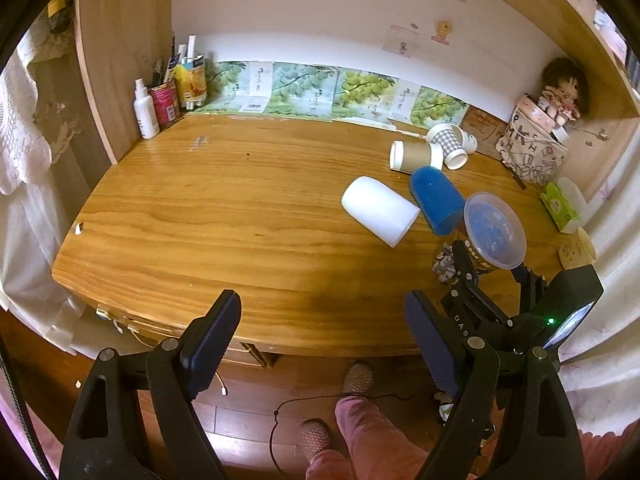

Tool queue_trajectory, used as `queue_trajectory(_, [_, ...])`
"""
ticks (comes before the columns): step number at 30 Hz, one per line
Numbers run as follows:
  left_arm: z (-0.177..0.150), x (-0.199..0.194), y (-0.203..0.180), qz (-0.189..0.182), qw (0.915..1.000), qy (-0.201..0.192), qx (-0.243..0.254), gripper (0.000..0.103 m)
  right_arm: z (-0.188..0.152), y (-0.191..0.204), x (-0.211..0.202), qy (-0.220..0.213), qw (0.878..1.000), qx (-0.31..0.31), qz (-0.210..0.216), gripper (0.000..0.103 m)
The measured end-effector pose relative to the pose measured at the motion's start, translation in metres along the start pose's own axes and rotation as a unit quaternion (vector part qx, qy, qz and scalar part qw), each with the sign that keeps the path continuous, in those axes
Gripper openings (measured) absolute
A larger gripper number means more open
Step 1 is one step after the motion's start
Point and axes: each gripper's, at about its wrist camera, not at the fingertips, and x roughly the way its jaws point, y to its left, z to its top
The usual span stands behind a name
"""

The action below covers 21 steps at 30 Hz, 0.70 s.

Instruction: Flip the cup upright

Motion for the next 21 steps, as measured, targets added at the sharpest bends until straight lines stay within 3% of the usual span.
queue_trajectory(5, [-0.003,0.000,-0.004,-0.019,0.9998,-0.001,0.009,0.086,0.000,0.002,-0.007,0.010,1.000,-0.013,0.003,0.076])
queue_trajectory(11, [-0.005,0.005,-0.006,-0.039,0.9992,0.003,0.010,0.086,-0.004,0.006,-0.009,0.040,0.999,-0.034,0.015,0.081])
queue_trajectory(21, [0.002,0.015,-0.018,-0.066,0.9973,0.017,0.030,0.086,-0.009,0.009,-0.020,0.095,0.994,-0.055,0.030,0.081])
